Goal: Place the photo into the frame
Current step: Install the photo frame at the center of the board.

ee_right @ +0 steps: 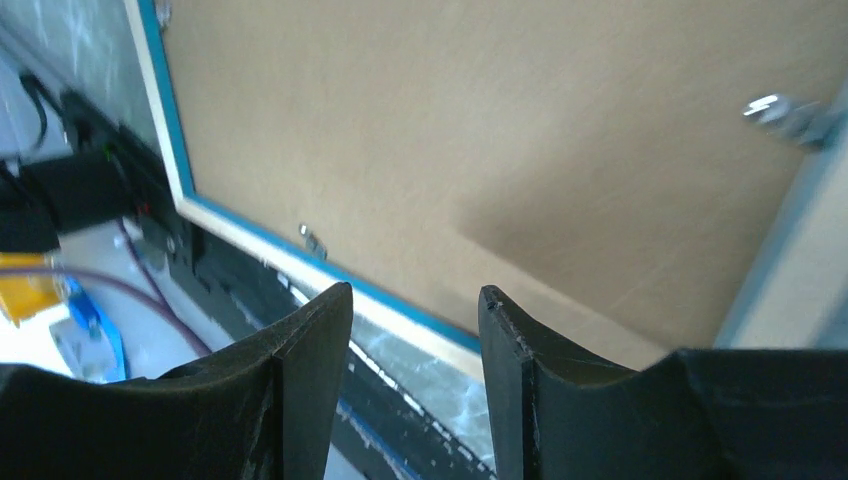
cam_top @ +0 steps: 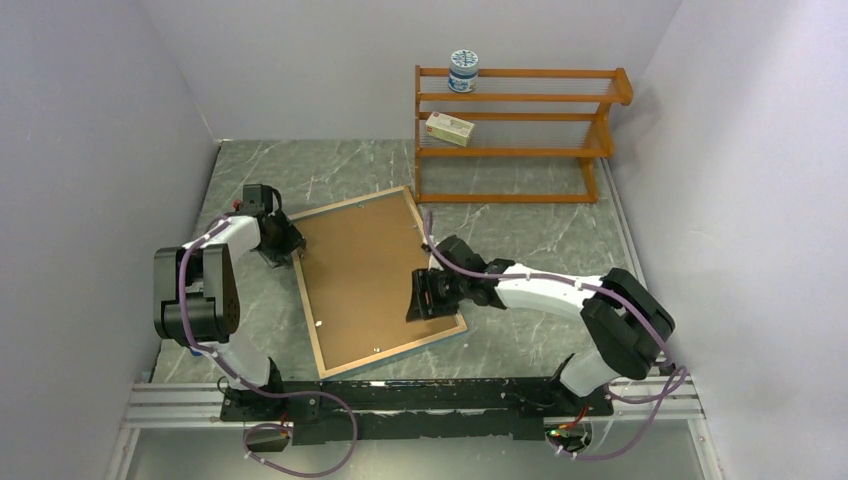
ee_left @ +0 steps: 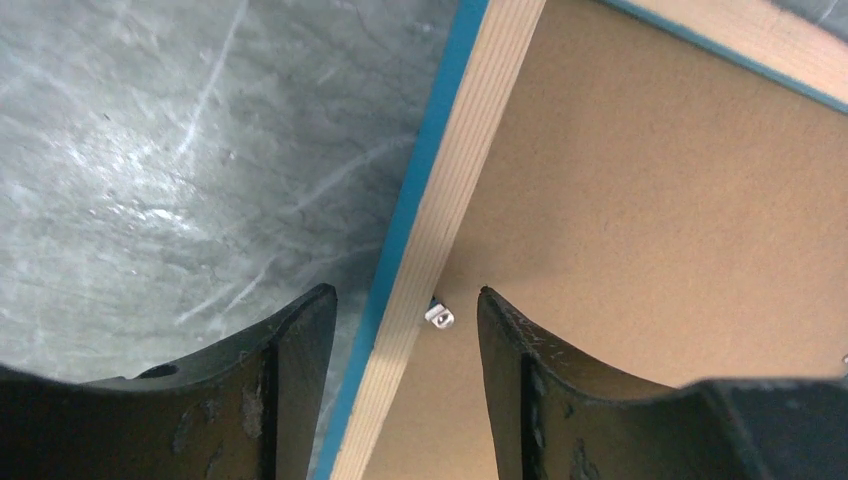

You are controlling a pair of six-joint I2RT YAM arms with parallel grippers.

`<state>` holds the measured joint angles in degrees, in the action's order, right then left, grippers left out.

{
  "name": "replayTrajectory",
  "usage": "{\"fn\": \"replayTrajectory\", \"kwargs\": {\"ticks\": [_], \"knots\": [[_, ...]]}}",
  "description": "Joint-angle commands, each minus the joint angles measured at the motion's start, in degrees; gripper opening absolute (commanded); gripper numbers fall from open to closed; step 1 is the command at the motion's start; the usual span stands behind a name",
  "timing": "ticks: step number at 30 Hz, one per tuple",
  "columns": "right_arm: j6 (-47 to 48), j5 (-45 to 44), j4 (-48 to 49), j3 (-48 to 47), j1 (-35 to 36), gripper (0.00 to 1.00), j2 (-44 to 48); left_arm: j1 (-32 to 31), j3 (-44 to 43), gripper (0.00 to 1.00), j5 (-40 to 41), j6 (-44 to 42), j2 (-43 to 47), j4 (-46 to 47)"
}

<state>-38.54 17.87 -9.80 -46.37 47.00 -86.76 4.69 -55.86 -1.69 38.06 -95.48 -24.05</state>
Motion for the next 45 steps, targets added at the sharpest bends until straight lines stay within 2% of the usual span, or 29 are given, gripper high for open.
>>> {"fn": "replayTrajectory", "kwargs": {"ticks": [1,6,15,21,32,36,40,45], "knots": [[2.4,7.3,5.7,-0.1,4.3,0.53,1.0,0.0,-0.8,0.58,4.9,-3.8,-0.6,3.7],[4.3,6.9,4.3,-1.1,9.1,0.52,-2.3,0.0,0.0,0.59,6.8,-6.3,-0.4,5.1],[4.7,6.6,3.6,-0.6,9.6,0.51,-4.2,-0.3,1.9,0.59,2.3,-10.7,-2.5,9.6],[5.5,7.4,3.3,0.1,9.6,0.51,-4.8,-1.3,0.4,0.43,5.6,-13.0,-2.6,6.4],[6.5,7.9,2.4,-0.1,9.6,0.51,-5.5,-4.4,-2.8,0.45,7.2,-14.3,-4.8,-5.5],[6.8,7.4,1.6,0.4,9.6,0.52,-5.1,-4.4,-4.1,0.42,9.2,-12.8,-4.7,-8.5],[7.8,8.4,2.8,2.3,9.8,0.53,-3.1,-4.4,-4.1,0.34,12.0,-11.6,-4.0,-9.7],[9.3,9.3,2.4,3.2,10.7,0.54,-1.6,-5.1,-4.1,0.31,11.2,-11.6,-4.7,-9.9]]}}
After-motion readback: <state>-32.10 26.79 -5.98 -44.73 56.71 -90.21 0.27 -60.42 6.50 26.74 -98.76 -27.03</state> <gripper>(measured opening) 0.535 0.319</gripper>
